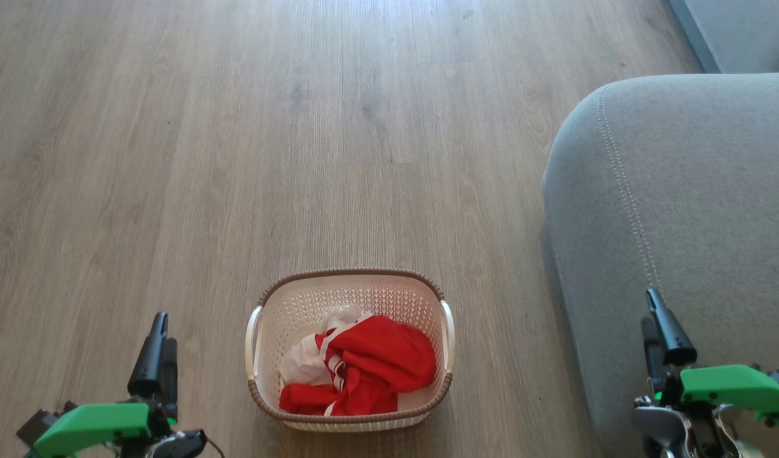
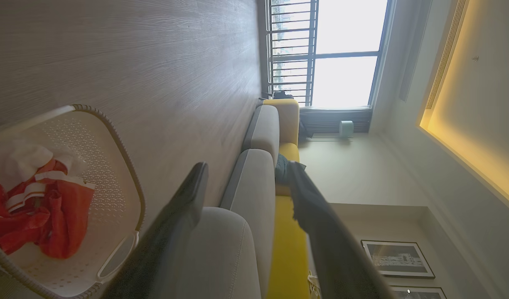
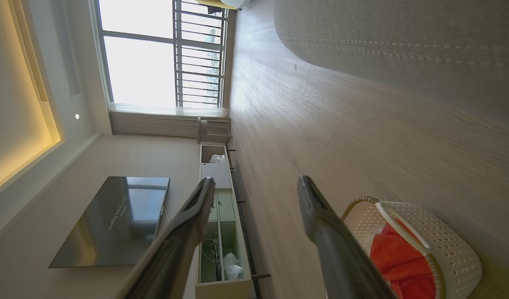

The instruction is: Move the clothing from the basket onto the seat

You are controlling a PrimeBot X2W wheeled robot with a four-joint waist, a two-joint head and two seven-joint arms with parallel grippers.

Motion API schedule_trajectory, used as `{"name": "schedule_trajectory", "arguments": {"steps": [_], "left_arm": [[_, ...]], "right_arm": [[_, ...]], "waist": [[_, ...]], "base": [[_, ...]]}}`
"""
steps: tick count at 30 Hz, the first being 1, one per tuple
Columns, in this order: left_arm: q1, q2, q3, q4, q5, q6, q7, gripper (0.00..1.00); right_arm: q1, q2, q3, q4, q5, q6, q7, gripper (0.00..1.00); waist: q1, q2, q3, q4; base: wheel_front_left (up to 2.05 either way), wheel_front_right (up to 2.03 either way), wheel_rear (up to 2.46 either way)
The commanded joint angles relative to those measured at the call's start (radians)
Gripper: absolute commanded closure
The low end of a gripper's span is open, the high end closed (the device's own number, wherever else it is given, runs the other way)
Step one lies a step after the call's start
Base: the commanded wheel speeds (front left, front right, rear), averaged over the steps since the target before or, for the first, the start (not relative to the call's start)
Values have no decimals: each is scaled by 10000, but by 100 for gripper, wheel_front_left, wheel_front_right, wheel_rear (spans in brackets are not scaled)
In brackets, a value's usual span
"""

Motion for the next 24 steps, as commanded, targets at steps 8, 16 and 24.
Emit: {"name": "schedule_trajectory", "arguments": {"steps": [8, 16, 24], "left_arm": [[-669, 64, 451, -738, 435, -29, -291, 0], [-817, 74, 605, -1134, 1128, -35, -495, 0], [-971, 87, 695, -1759, 2029, -42, -729, 0]], "right_arm": [[-835, -62, -87, -763, -1029, 2, -362, 0], [-1032, -71, -246, -1189, -1965, 2, -568, 0], [-1223, -81, -157, -1884, -3613, 2, -804, 0]], "waist": [[0, -1, -3, 43], [0, -1, 40, 90], [0, -1, 72, 200]], "base": [[0, 0, 0], [0, 0, 0], [0, 0, 0]]}}
